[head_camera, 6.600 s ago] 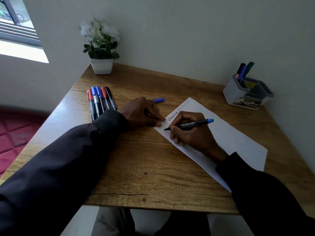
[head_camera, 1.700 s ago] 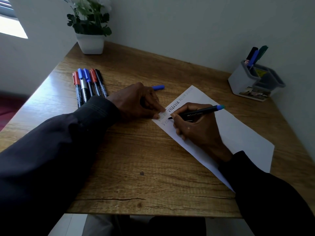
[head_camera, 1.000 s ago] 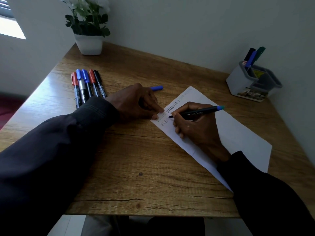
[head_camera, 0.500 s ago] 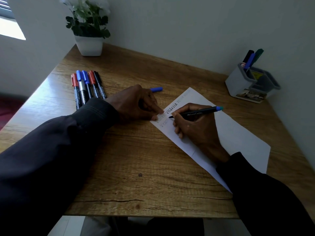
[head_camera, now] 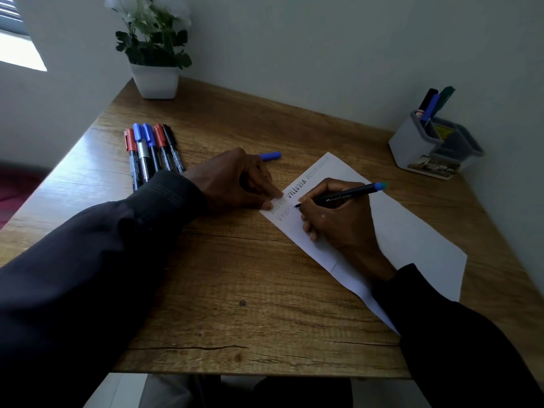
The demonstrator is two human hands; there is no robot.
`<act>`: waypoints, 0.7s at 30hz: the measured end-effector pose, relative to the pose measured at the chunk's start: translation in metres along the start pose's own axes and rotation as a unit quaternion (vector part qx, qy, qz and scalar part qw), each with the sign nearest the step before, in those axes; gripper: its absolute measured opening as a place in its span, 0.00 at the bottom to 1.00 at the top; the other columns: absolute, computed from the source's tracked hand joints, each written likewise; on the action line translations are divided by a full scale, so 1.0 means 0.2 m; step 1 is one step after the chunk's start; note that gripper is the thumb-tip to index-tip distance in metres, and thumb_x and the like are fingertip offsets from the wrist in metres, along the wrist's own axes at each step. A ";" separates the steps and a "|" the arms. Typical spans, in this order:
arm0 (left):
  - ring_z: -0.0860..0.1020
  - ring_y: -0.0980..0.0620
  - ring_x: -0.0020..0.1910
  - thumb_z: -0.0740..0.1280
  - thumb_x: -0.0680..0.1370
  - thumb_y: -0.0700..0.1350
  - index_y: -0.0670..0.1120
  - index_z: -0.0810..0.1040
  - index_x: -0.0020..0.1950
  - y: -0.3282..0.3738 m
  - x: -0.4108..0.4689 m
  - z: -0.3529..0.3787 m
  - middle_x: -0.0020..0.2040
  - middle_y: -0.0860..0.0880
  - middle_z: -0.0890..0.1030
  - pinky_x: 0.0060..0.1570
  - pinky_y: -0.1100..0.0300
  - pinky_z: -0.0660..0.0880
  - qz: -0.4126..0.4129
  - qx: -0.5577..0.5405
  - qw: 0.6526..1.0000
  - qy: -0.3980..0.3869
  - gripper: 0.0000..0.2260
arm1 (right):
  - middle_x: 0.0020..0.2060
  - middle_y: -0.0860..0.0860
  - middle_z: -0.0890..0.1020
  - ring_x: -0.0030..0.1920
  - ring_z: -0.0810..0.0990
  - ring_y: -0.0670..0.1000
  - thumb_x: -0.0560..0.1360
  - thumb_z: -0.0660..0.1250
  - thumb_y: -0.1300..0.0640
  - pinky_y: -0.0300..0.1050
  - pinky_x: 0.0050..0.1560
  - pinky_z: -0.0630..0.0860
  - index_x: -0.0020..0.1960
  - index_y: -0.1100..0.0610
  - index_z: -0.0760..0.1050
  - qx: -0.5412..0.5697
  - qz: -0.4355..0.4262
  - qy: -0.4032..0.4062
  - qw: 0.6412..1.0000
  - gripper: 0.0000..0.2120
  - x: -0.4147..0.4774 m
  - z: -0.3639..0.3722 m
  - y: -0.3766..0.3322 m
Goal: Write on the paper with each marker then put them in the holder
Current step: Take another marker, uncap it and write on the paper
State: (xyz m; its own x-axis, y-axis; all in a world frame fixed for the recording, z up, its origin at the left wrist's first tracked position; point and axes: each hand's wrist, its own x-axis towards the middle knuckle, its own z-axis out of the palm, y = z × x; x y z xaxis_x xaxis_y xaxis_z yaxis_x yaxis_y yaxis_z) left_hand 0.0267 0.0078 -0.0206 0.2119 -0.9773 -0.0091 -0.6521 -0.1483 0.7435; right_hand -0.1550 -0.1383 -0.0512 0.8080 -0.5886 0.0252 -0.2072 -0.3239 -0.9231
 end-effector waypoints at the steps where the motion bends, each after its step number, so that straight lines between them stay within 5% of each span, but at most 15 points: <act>1: 0.76 0.63 0.53 0.72 0.73 0.42 0.52 0.82 0.54 0.00 0.00 0.00 0.54 0.60 0.77 0.47 0.80 0.72 -0.001 -0.001 1.000 0.002 0.11 | 0.31 0.51 0.83 0.27 0.82 0.47 0.66 0.73 0.46 0.38 0.27 0.78 0.42 0.60 0.79 0.009 0.005 0.007 1.000 0.17 0.00 0.00 0.00; 6: 0.76 0.63 0.52 0.73 0.73 0.42 0.52 0.83 0.54 0.00 0.00 0.00 0.53 0.61 0.76 0.45 0.81 0.71 -0.006 0.000 1.000 0.002 0.11 | 0.34 0.56 0.84 0.31 0.83 0.52 0.78 0.70 0.66 0.42 0.28 0.79 0.45 0.63 0.80 0.068 -0.029 0.072 0.995 0.03 -0.01 -0.01 -0.02; 14: 0.76 0.65 0.50 0.73 0.73 0.42 0.52 0.83 0.54 0.01 0.00 0.00 0.51 0.63 0.75 0.43 0.82 0.69 -0.008 0.009 1.000 0.005 0.11 | 0.34 0.58 0.84 0.30 0.81 0.50 0.78 0.68 0.67 0.39 0.28 0.77 0.50 0.70 0.80 0.173 0.057 0.056 0.982 0.05 0.00 -0.04 -0.09; 21: 0.76 0.64 0.51 0.72 0.74 0.43 0.52 0.83 0.55 0.01 -0.01 -0.01 0.54 0.60 0.77 0.44 0.79 0.72 -0.010 0.021 1.000 0.004 0.11 | 0.33 0.58 0.82 0.31 0.80 0.50 0.78 0.68 0.66 0.37 0.27 0.75 0.45 0.67 0.80 0.233 0.117 -0.010 0.965 0.04 0.02 -0.09 -0.17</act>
State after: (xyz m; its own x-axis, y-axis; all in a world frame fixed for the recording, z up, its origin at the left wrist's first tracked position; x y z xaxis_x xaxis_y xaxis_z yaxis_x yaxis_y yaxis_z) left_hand 0.0251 0.0099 -0.0177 0.2308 -0.9728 -0.0181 -0.6773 -0.1740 0.7148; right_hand -0.1549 -0.1422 -0.0134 0.7799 -0.5902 -0.2085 -0.1192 0.1870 -0.9751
